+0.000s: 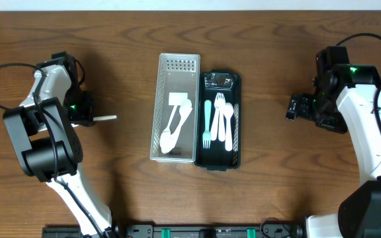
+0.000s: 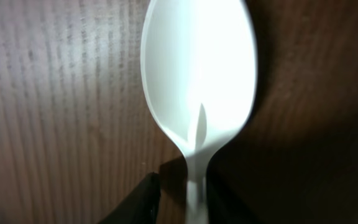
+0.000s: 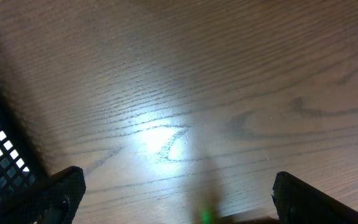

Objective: Pack container
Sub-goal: 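Lower the left gripper onto the last white spoon and grasp it, then carry the spoon into the white basket and release it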

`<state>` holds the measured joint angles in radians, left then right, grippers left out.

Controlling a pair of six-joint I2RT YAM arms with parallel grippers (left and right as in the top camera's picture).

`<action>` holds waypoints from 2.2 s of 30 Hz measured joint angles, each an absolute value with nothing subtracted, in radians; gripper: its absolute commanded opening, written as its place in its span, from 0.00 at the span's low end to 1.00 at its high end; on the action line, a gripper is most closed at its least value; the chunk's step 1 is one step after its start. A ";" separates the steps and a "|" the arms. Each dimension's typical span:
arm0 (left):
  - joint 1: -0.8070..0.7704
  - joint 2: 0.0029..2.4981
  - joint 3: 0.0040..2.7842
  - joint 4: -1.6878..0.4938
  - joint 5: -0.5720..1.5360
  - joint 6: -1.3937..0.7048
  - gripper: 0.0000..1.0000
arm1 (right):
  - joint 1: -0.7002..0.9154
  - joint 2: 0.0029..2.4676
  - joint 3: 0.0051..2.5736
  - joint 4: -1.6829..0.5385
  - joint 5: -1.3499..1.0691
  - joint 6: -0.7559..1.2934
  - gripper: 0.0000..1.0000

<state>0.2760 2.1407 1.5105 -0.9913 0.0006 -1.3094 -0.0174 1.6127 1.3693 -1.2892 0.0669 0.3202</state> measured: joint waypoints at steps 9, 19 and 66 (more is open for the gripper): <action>0.276 2.144 1.510 -1.008 0.001 -1.302 0.12 | -0.017 1.613 1.369 -1.290 0.067 0.320 0.99; 0.276 2.151 1.510 -1.050 0.000 -1.285 0.06 | -0.017 1.613 1.369 -1.290 0.067 0.320 0.99; -0.495 1.508 1.509 -0.973 -0.019 -0.025 0.06 | -0.017 1.613 1.369 -1.245 0.067 0.290 0.99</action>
<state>-0.4950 1.5082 1.5089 -0.9726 -0.0185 -0.0246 -0.0174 1.6127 1.3693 -1.2446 0.0673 0.2905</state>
